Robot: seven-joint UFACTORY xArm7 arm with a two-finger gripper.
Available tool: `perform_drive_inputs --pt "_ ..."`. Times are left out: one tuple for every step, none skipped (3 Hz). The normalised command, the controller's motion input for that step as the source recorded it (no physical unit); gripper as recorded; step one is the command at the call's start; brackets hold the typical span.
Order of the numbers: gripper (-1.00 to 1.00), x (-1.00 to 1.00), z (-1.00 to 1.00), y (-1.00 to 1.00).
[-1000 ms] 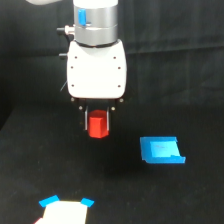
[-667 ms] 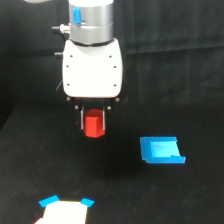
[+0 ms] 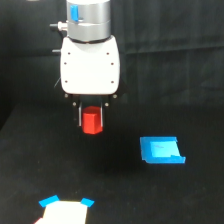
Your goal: Pick up the red object from the table
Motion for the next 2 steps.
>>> perform_drive_inputs --pt "-1.0 0.38 -0.02 0.14" --pt "-0.71 0.21 0.09 -0.51"
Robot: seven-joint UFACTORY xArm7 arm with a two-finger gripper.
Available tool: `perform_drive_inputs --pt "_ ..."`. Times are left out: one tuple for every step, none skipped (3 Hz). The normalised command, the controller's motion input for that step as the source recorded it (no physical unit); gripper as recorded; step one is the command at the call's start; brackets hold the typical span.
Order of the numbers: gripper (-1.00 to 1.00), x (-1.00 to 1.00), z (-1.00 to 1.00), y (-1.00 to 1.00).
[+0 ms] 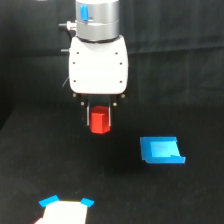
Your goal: Pick up the red object from the table
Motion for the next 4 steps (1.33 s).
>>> perform_drive_inputs --pt "-0.66 -0.37 0.01 -0.49" --pt "-1.0 0.36 -0.32 -0.38" --pt "-0.46 -0.41 0.14 -0.33" --pt "-0.87 0.06 0.41 -0.57"
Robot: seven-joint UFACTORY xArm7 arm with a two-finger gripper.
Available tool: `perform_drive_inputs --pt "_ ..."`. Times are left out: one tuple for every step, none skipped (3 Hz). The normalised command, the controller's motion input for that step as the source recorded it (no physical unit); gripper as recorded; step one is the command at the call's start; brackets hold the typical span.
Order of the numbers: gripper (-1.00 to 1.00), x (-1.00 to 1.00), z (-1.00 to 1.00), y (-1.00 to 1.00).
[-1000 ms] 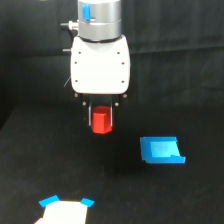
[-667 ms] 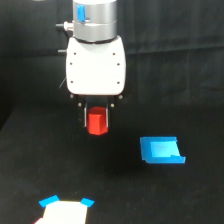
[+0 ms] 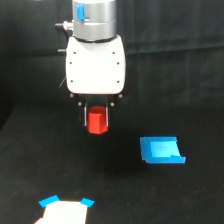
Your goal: Pick up the red object from the table
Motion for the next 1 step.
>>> perform_drive_inputs --pt "-0.95 0.13 -0.41 -0.5"
